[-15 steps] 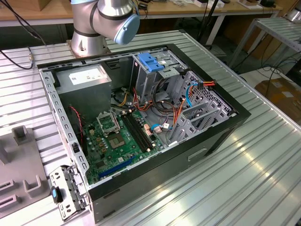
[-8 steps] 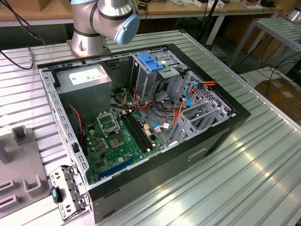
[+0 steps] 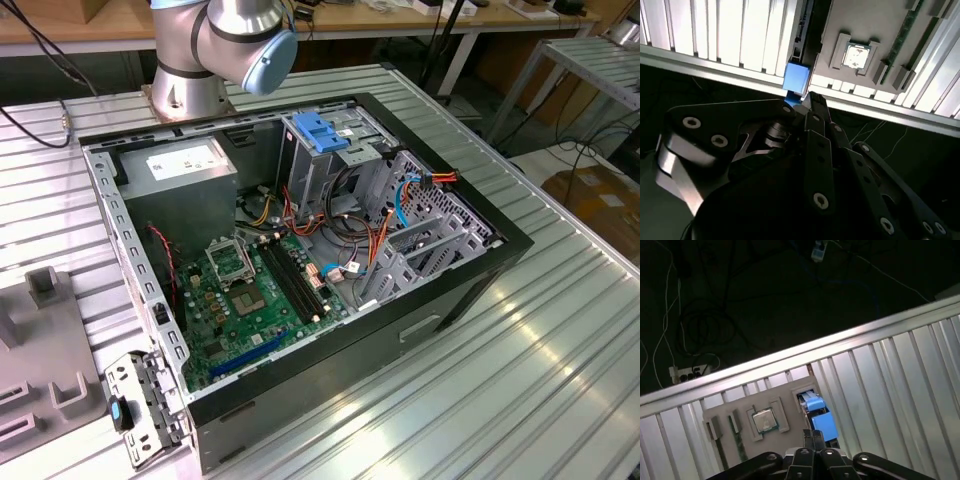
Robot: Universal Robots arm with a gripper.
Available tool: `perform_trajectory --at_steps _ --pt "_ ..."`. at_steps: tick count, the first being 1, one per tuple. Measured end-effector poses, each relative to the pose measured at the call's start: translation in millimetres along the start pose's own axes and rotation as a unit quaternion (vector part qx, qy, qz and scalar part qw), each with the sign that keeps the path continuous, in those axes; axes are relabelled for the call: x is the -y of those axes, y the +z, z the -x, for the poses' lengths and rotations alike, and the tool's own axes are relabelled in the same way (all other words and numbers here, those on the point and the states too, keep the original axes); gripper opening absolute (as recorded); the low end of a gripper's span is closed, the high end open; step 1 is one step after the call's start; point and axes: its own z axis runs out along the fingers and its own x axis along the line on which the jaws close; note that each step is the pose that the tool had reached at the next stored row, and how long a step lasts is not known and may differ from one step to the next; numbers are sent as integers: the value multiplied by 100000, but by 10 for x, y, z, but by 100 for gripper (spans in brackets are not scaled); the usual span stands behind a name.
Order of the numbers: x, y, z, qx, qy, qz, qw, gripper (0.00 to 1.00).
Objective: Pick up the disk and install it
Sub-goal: 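Pick up the disk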
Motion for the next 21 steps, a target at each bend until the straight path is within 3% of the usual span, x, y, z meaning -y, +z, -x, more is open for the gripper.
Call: perform_trajectory --at_steps 3,6,8,9,10,13,14,17,21 --pt "0 5 0 -138 -3075 38 99953 11" --pt "1 18 0 -287 -6145 85 99811 11" --pt "2 35 0 -405 -8806 69 99611 11" --pt "2 50 -1 -445 -10286 -30 99469 11" --pt "2 59 0 -438 -10867 -221 99407 11" --pt "1 95 10 -401 -11044 -587 99386 29" --pt "2 106 11 -399 -11052 -631 99385 29" --pt "0 153 19 -398 -11085 -679 99381 42" --pt "-3 234 43 -333 -11148 -678 99374 42"
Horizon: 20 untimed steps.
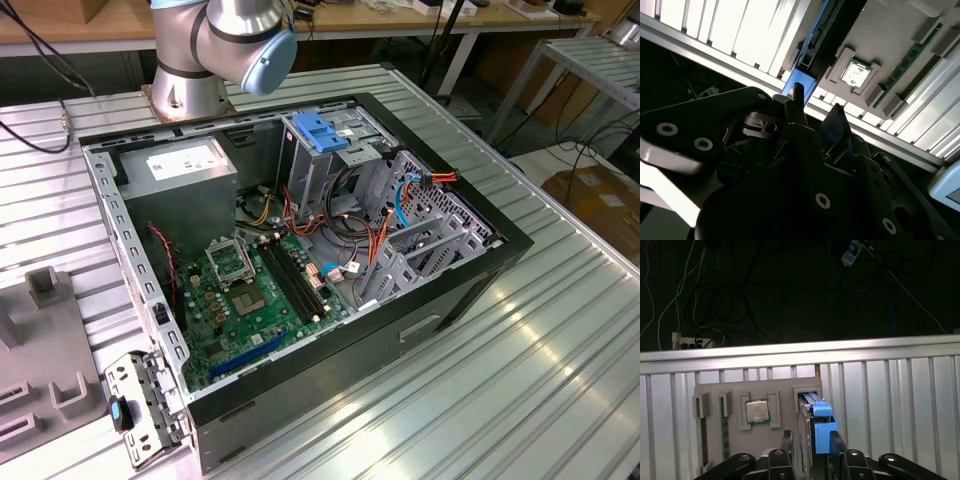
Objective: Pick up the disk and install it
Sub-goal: 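Pick up the disk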
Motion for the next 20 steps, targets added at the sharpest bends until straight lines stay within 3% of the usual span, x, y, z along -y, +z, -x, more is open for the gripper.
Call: perform_trajectory --at_steps 7,10,20 --pt "-1 53 39 10 -3 -2 100000 43" --pt "-1 86 47 8 1 0 100000 56" --pt "4 285 55 10 -1 -4 100000 56"
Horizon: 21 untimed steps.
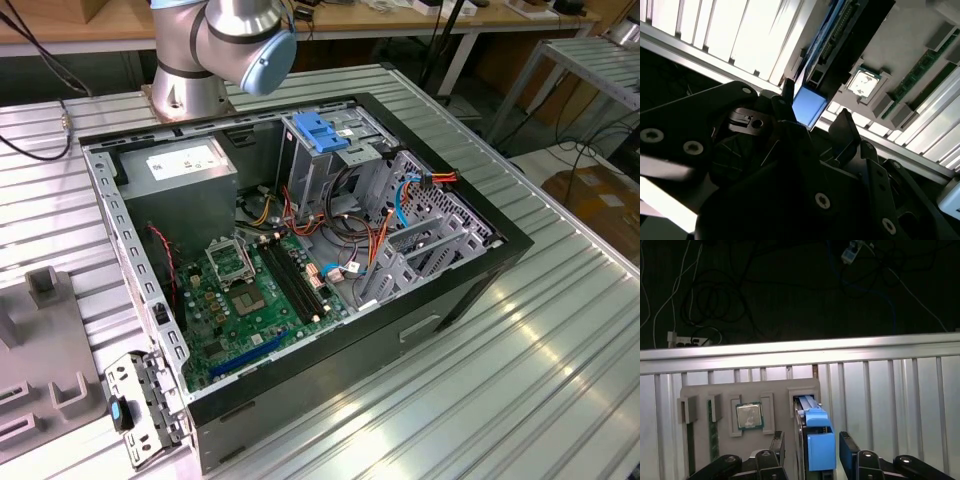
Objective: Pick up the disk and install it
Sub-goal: 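Pick up the disk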
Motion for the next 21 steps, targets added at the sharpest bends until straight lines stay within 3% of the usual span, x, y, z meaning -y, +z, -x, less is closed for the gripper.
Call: perform_trajectory --at_steps 3,8,14,18,21 --pt "2 61 -1 -1 -30 -21 100000 56" --pt "-26 121 -2 46 -375 -810 99996 56" --pt "-28 126 4 45 -373 -832 99996 56" --pt "-31 146 75 40 -378 -825 99996 56" --pt "-34 170 68 40 -384 -845 99996 56"
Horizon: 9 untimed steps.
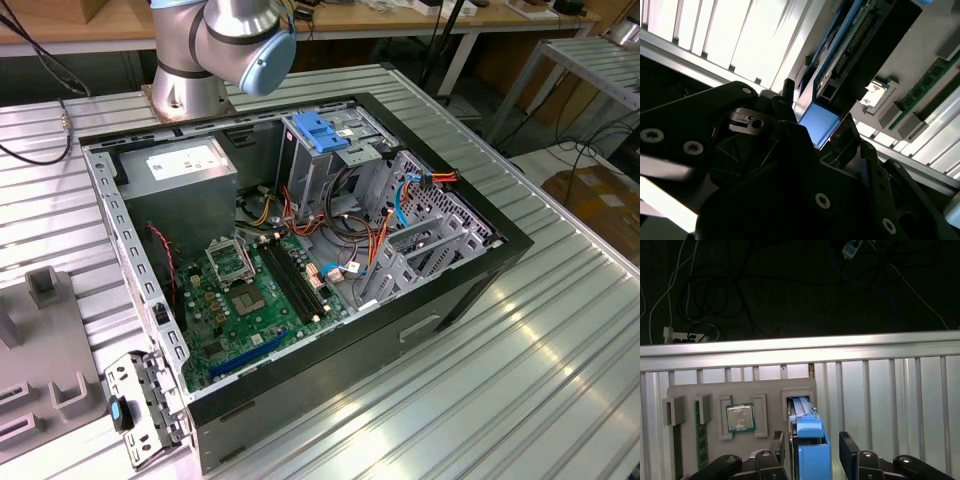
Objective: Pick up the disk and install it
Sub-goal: 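Pick up the disk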
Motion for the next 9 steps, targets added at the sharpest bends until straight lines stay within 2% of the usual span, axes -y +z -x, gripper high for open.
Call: perform_trajectory --at_steps 9 --pt "0 58 -15 2 6 -24 100000 56"
